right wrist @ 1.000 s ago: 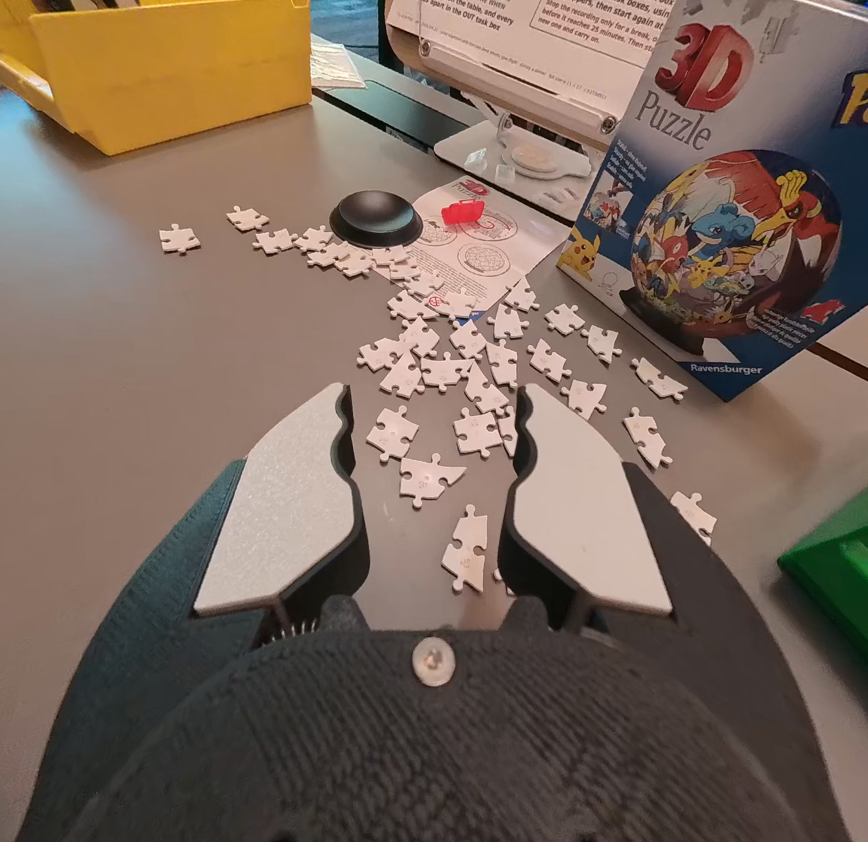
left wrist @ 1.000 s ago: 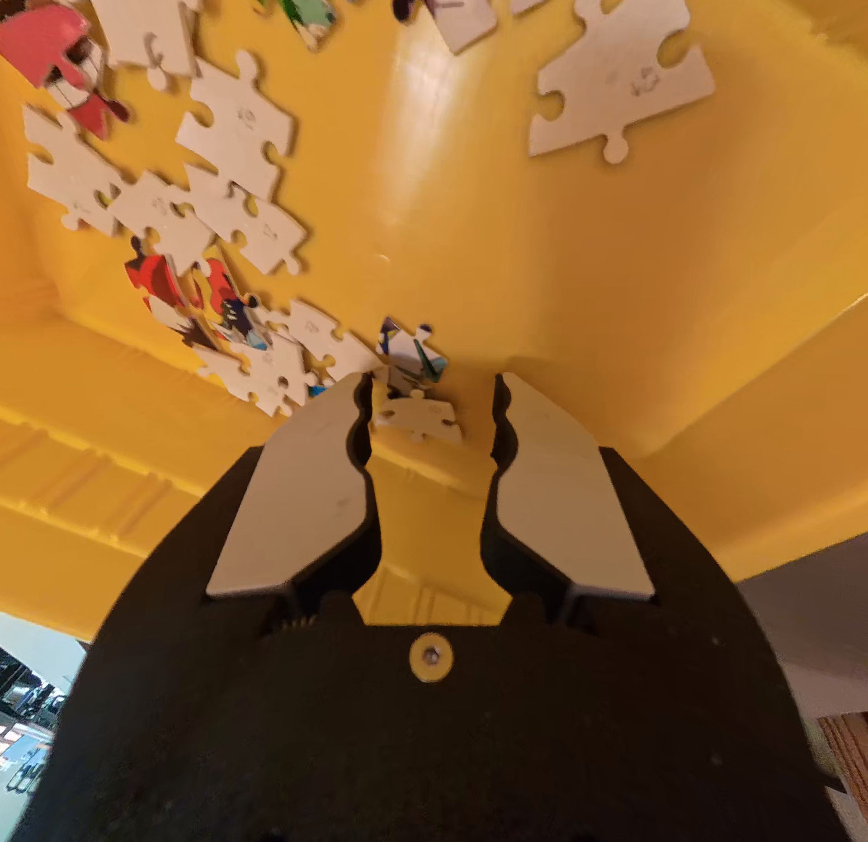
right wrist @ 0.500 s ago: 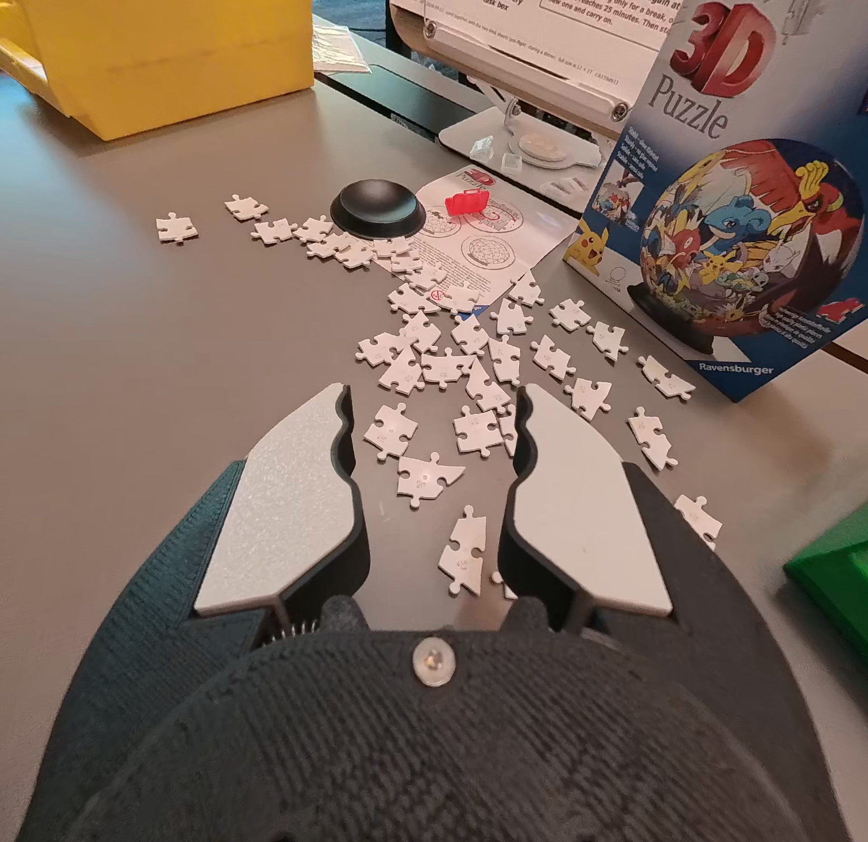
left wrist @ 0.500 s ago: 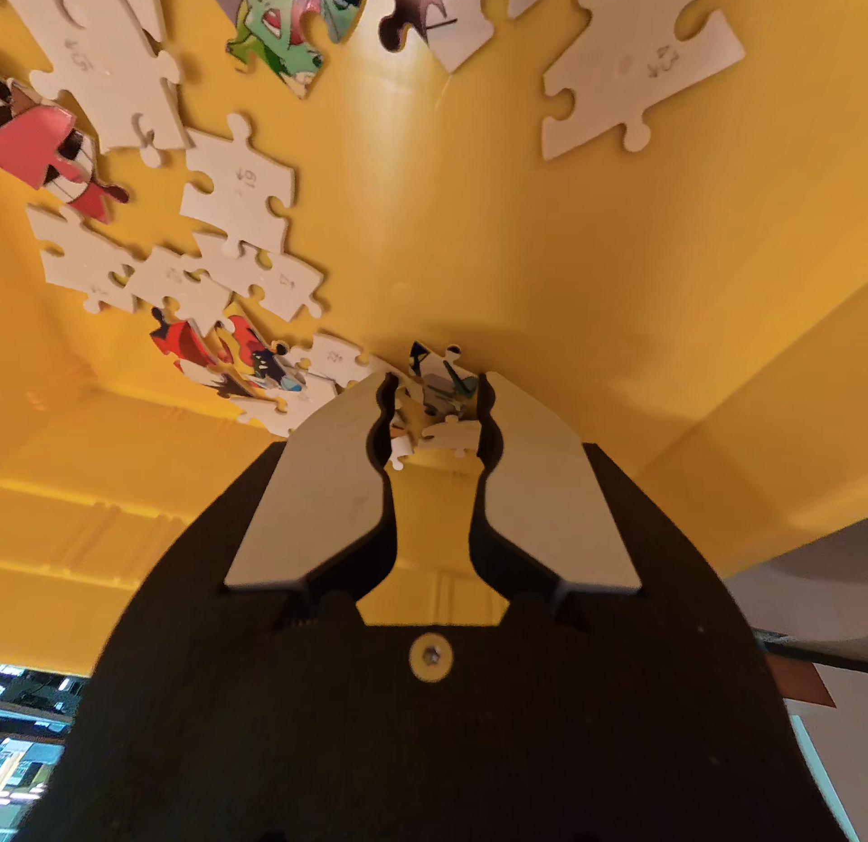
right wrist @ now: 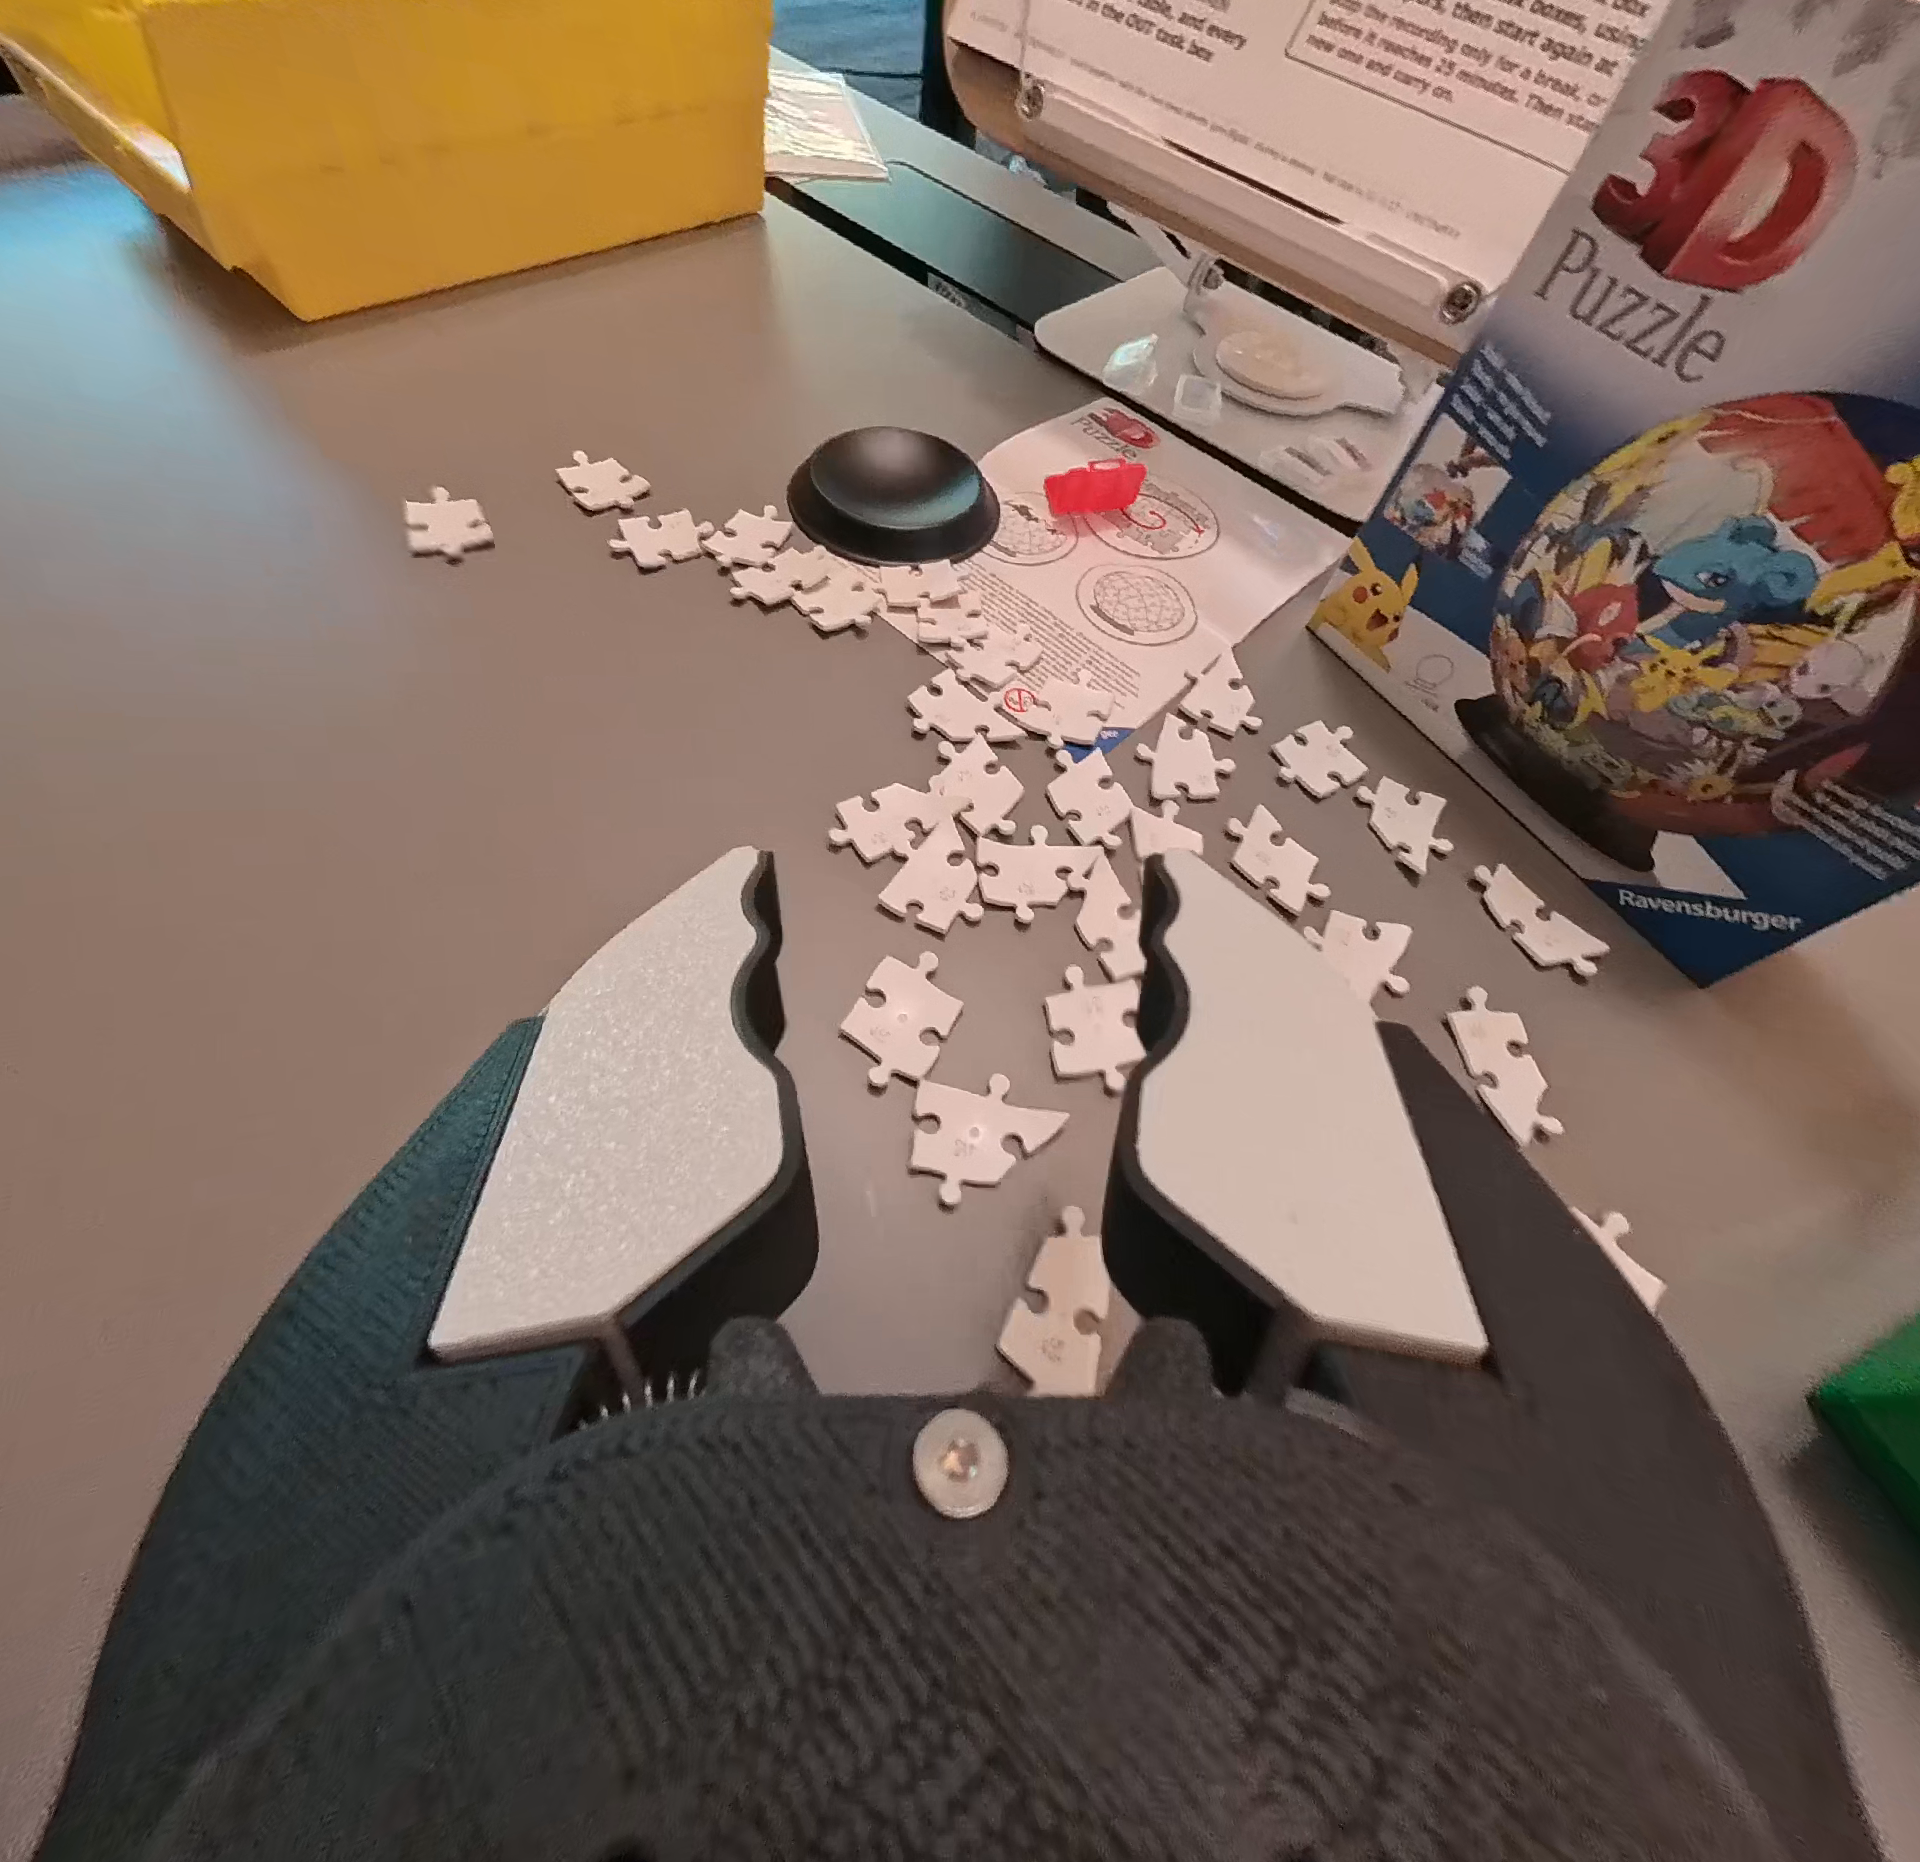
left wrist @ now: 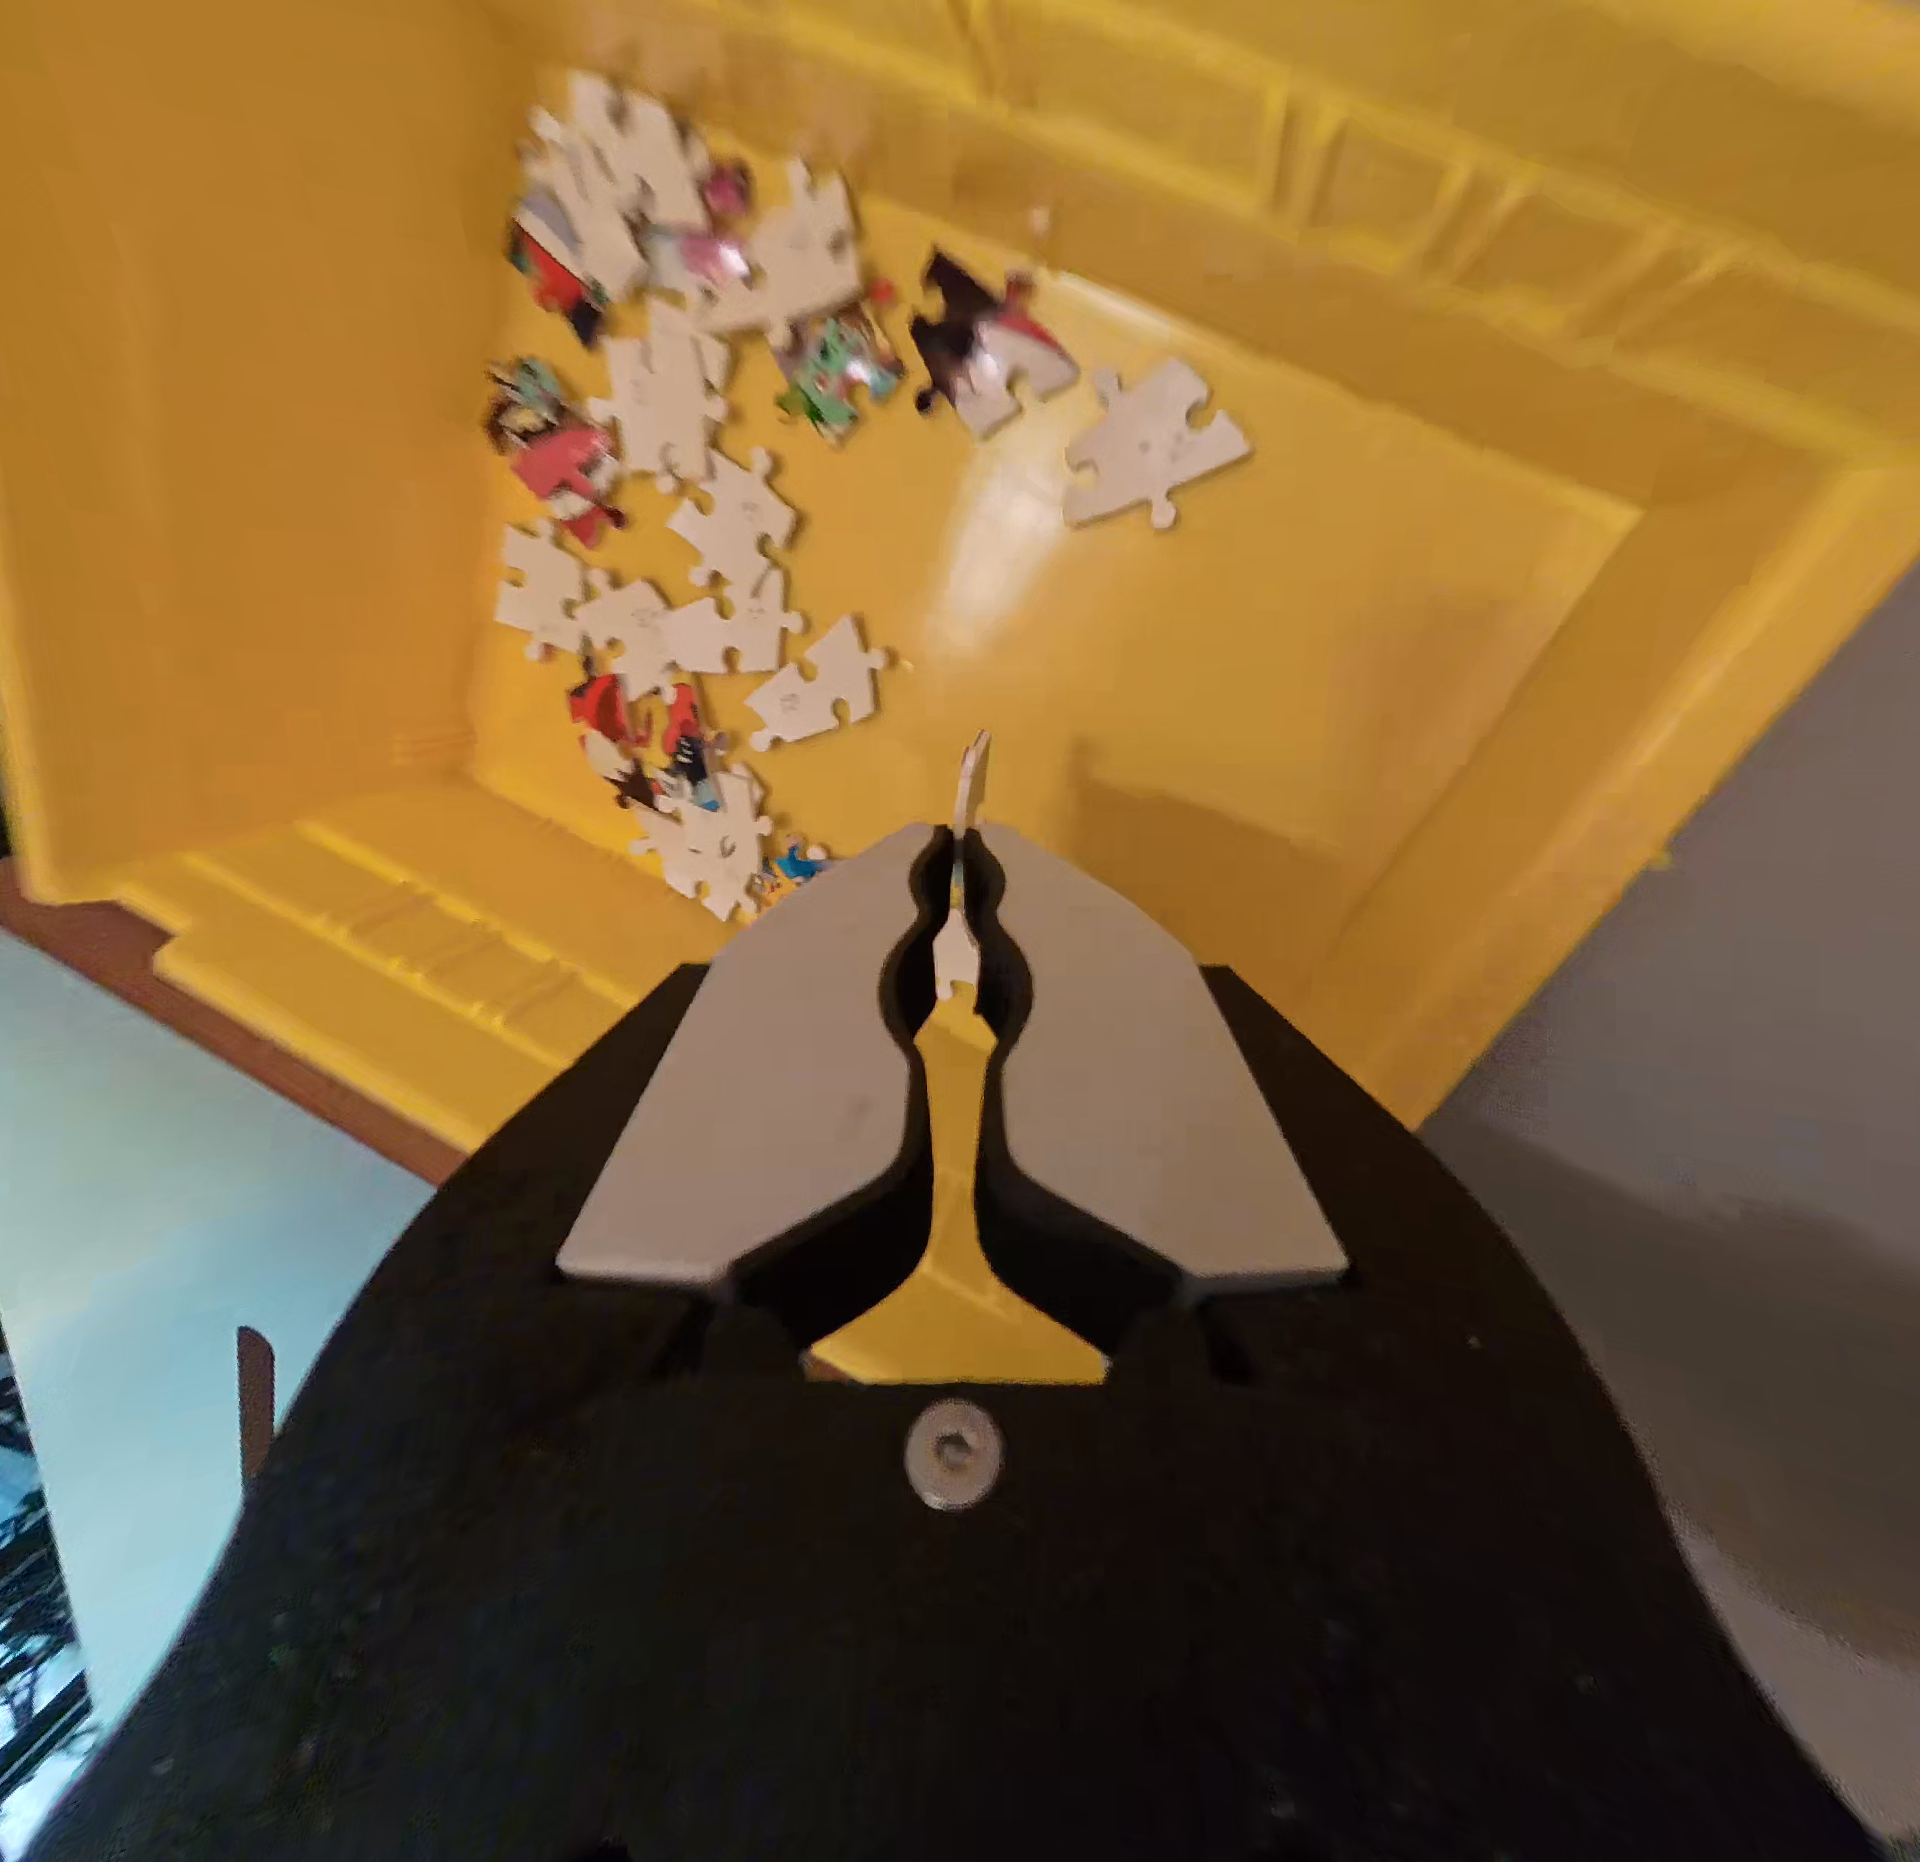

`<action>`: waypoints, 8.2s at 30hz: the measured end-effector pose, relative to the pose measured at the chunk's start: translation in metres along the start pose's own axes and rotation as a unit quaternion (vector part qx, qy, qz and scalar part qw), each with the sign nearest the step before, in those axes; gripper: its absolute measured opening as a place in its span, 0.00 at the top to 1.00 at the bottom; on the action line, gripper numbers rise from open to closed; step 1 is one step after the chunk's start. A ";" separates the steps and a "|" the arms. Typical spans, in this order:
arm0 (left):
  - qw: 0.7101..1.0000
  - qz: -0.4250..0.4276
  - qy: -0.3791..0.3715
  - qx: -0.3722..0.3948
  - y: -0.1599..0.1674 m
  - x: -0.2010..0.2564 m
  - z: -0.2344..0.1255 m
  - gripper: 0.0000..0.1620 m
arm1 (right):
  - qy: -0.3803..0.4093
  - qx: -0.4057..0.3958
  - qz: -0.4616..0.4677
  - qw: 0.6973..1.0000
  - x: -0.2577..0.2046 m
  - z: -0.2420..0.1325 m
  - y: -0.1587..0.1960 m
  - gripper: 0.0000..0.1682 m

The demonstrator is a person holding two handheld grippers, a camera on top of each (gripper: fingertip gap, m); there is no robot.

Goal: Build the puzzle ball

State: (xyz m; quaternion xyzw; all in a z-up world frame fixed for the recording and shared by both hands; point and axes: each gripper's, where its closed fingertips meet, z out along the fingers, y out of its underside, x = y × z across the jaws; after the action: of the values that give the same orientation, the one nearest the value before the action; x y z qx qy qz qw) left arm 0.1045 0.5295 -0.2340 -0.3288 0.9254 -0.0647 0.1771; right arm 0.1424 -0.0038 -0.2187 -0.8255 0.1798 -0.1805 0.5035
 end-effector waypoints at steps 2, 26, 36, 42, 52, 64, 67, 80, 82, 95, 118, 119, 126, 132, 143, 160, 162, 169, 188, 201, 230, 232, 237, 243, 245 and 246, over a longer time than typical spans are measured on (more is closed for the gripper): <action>0.994 -0.039 -0.012 0.101 -0.024 0.001 -0.028 0.99 | -0.021 0.022 0.013 0.999 -0.010 0.005 -0.011 0.60; 0.591 -0.391 0.241 0.663 -0.278 0.154 -0.131 1.00 | -0.264 0.209 0.195 0.921 -0.101 0.079 -0.179 0.87; 0.656 -0.318 0.209 0.652 -0.309 0.187 -0.119 1.00 | -0.285 0.211 0.205 0.912 -0.102 0.070 -0.172 0.97; 0.711 -0.277 0.159 0.627 -0.305 0.196 -0.104 0.98 | -0.292 0.161 0.187 0.924 -0.105 0.070 -0.154 0.99; 0.806 -0.210 0.067 0.549 -0.276 0.210 -0.077 0.95 | -0.108 -0.118 0.196 0.967 0.034 0.006 -0.014 0.99; 0.820 -0.199 0.098 0.528 -0.276 0.228 -0.062 0.97 | -0.050 -0.232 0.220 0.946 0.119 -0.013 0.043 0.99; 0.835 -0.180 0.087 0.512 -0.272 0.233 -0.057 0.98 | -0.052 -0.235 0.220 0.945 0.128 0.001 0.034 0.99; 0.848 -0.174 0.095 0.491 -0.257 0.246 -0.049 0.99 | -0.061 -0.246 0.201 0.946 0.135 0.041 0.024 0.98; 0.845 -0.179 0.098 0.494 -0.258 0.246 -0.048 0.99 | -0.074 -0.247 0.198 0.946 0.127 0.050 0.023 0.98; 0.850 -0.182 0.098 0.485 -0.253 0.249 -0.042 0.99 | -0.082 -0.212 0.228 0.947 0.118 0.109 0.002 0.99; 0.849 -0.183 0.120 0.481 -0.254 0.253 -0.033 0.99 | -0.121 -0.277 0.217 0.928 0.118 0.100 0.025 0.98; 0.851 -0.179 0.119 0.478 -0.254 0.254 -0.033 0.99 | -0.121 -0.275 0.215 0.929 0.119 0.099 0.024 0.99; 0.852 -0.176 0.121 0.477 -0.254 0.256 -0.033 0.99 | -0.119 -0.278 0.210 0.930 0.122 0.090 0.026 0.98; 0.858 -0.171 0.115 0.470 -0.251 0.257 -0.032 0.98 | -0.160 -0.269 0.185 0.931 0.102 0.044 0.017 0.99; 0.856 -0.168 0.132 0.471 -0.260 0.262 -0.028 0.98 | -0.156 -0.345 0.201 0.904 0.112 -0.040 0.065 0.98; 0.864 -0.159 0.133 0.458 -0.261 0.264 -0.028 0.97 | -0.112 -0.357 0.198 0.906 0.134 -0.055 0.089 0.98; 0.865 -0.157 0.134 0.458 -0.262 0.265 -0.028 0.97 | -0.116 -0.357 0.196 0.906 0.132 -0.056 0.091 0.98; 0.867 -0.156 0.135 0.453 -0.262 0.267 -0.025 0.96 | -0.121 -0.359 0.195 0.905 0.129 -0.055 0.094 0.98; 0.870 -0.162 0.132 0.448 -0.257 0.268 -0.024 0.95 | -0.172 -0.322 0.167 0.916 0.106 0.000 0.062 0.98; 0.872 -0.161 0.136 0.442 -0.254 0.270 -0.021 0.94 | -0.191 -0.301 0.190 0.915 0.096 0.047 0.040 0.98; 0.873 -0.167 0.145 0.434 -0.250 0.267 -0.014 0.94 | -0.178 -0.228 0.252 0.923 0.106 0.090 0.015 0.98; 0.874 -0.166 0.144 0.434 -0.249 0.267 -0.015 0.94 | -0.191 -0.259 0.237 0.917 0.104 0.077 0.023 0.98; 0.873 -0.173 0.145 0.432 -0.247 0.265 -0.012 0.94 | -0.164 -0.358 0.201 0.897 0.115 0.032 0.057 0.99; 0.876 -0.162 0.153 0.428 -0.253 0.268 -0.010 0.94 | -0.126 -0.392 0.247 0.877 0.123 -0.014 0.088 0.98; 0.876 -0.160 0.157 0.427 -0.254 0.270 -0.009 0.94 | -0.117 -0.387 0.278 0.871 0.126 -0.021 0.096 0.99; 0.876 -0.160 0.159 0.426 -0.255 0.270 -0.008 0.94 | -0.115 -0.383 0.294 0.868 0.126 -0.022 0.098 0.99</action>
State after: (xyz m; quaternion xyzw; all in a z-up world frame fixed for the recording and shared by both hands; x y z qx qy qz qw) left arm 0.0559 0.1614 -0.2431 -0.3505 0.7586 -0.5316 0.1380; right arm 0.2306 -0.1232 -0.2828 -0.8773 0.4105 0.1550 0.1945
